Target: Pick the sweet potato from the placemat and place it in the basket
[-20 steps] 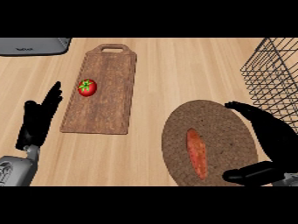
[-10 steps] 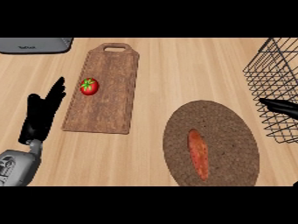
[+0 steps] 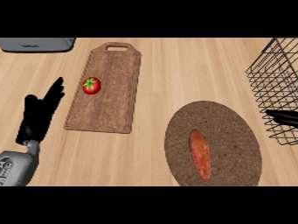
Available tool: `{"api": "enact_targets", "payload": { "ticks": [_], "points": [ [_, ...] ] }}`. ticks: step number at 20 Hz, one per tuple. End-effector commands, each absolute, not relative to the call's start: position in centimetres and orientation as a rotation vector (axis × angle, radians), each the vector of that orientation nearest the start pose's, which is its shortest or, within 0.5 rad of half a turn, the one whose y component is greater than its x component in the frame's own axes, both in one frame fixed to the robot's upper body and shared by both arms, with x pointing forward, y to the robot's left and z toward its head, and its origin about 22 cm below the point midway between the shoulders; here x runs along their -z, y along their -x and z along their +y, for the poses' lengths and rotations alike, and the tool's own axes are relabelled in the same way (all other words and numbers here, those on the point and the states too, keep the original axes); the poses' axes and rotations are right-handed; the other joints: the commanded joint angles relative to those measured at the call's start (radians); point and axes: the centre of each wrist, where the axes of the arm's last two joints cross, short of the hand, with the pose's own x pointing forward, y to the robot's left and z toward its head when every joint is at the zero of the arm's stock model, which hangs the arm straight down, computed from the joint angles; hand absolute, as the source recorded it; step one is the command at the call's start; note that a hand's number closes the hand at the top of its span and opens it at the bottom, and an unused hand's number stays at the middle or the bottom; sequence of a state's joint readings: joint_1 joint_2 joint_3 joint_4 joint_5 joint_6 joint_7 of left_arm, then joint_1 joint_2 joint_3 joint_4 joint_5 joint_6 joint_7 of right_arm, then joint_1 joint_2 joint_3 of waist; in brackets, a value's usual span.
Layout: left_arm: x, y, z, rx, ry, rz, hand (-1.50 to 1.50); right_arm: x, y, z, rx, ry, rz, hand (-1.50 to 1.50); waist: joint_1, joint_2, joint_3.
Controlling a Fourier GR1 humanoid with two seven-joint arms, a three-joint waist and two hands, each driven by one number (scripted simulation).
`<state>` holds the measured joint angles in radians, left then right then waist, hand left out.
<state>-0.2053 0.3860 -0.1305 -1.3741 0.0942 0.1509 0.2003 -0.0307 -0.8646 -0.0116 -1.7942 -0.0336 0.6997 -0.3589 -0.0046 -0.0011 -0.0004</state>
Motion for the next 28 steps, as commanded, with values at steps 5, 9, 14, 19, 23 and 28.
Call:
{"api": "enact_targets", "payload": {
  "ticks": [5,9,14,19,23,28],
  "points": [
    [-2.6,-28.6,27.0,0.208,-0.272,-1.352,0.0,-13.0,-24.7,-34.1,-1.221,-0.091,-1.678,-1.5,0.01,0.001,0.001],
    [-3.6,-29.2,28.6,0.218,-0.277,-1.363,0.0,-11.4,-24.1,-33.7,-1.221,-0.034,-1.653,-1.5,0.007,0.001,0.001],
    [-2.8,-30.1,27.9,0.199,-0.268,-1.358,0.0,-9.9,-22.8,-33.1,-1.201,-0.028,-1.664,-1.5,0.001,0.001,0.0],
    [-0.9,-29.3,28.4,0.217,-0.268,-1.358,0.0,-7.9,-25.1,-32.3,-1.202,-0.075,-1.644,-1.5,0.004,0.001,0.0],
    [-0.6,-29.5,27.3,0.204,-0.265,-1.355,0.0,-6.7,-24.6,-28.5,-1.225,-0.066,-1.652,-1.5,0.004,0.001,0.0],
    [-2.1,-28.7,26.7,0.217,-0.271,-1.351,0.0,-6.3,-27.3,-27.8,-1.227,-0.08,-1.657,-1.5,0.007,0.001,0.0]
  ]
}}
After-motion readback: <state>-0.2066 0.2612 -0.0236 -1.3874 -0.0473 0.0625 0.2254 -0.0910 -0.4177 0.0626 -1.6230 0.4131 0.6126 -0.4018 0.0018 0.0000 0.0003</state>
